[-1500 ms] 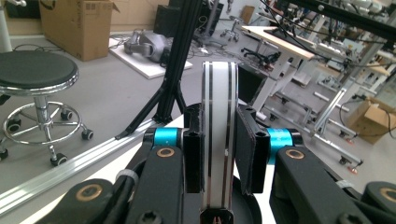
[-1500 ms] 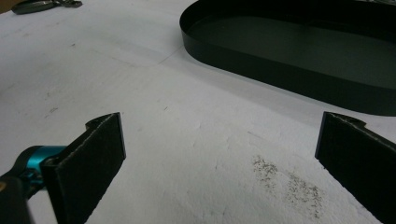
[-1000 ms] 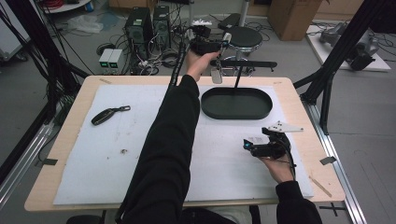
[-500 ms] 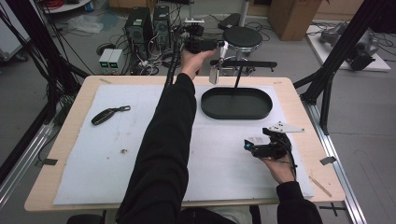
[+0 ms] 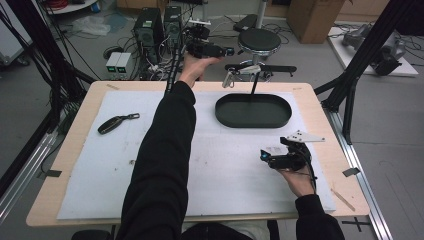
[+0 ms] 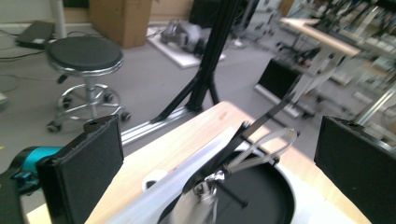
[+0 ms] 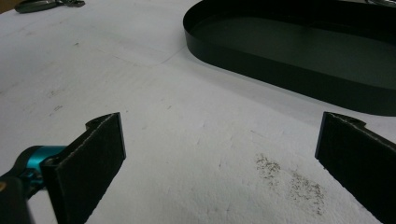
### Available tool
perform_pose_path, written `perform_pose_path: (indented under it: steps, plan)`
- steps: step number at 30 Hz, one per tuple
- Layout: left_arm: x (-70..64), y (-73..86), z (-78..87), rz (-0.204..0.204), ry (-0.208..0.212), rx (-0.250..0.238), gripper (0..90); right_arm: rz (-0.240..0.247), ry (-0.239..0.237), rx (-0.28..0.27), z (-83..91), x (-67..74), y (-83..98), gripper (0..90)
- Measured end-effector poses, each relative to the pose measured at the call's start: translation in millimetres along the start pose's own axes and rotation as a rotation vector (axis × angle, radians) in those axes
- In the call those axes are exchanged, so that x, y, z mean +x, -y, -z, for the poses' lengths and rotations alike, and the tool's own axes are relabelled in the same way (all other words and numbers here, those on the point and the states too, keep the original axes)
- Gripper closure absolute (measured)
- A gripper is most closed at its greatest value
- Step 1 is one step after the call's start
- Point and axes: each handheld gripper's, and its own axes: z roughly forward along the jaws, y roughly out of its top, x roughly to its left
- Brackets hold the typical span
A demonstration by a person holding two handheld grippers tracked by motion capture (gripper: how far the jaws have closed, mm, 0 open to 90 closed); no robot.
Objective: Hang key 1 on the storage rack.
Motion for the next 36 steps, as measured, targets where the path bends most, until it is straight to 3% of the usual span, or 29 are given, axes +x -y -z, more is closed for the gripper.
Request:
perform_pose_path:
  steps: [2,5,9,16,27,36]
  plan:
    - [-0.6,1.2,2.8,-0.019,0.011,0.017,1.7,-0.001,0.002,0.0,0.2,0.1,0.0,0.8]
    - [-2.3,3.2,8.3,-0.064,-0.008,0.041,1.7,-0.002,-0.001,0.004,0.0,0.5,0.1,0.8]
    - [-1.8,7.8,16.9,-0.073,-0.001,0.026,1.7,0.005,0.003,0.007,-0.8,0.7,0.2,0.8]
    - [-0.3,21.1,29.8,-0.12,-0.011,0.063,1.7,0.009,0.002,0.012,-1.3,1.4,0.4,0.8]
    - [10.4,39.5,59.6,-0.161,-0.045,0.122,1.7,0.015,0.007,0.021,-2.3,1.3,0.8,0.8]
    - [28.4,48.9,85.5,-0.144,-0.091,0.139,1.7,0.017,0.009,0.024,-3.3,1.8,0.9,0.8]
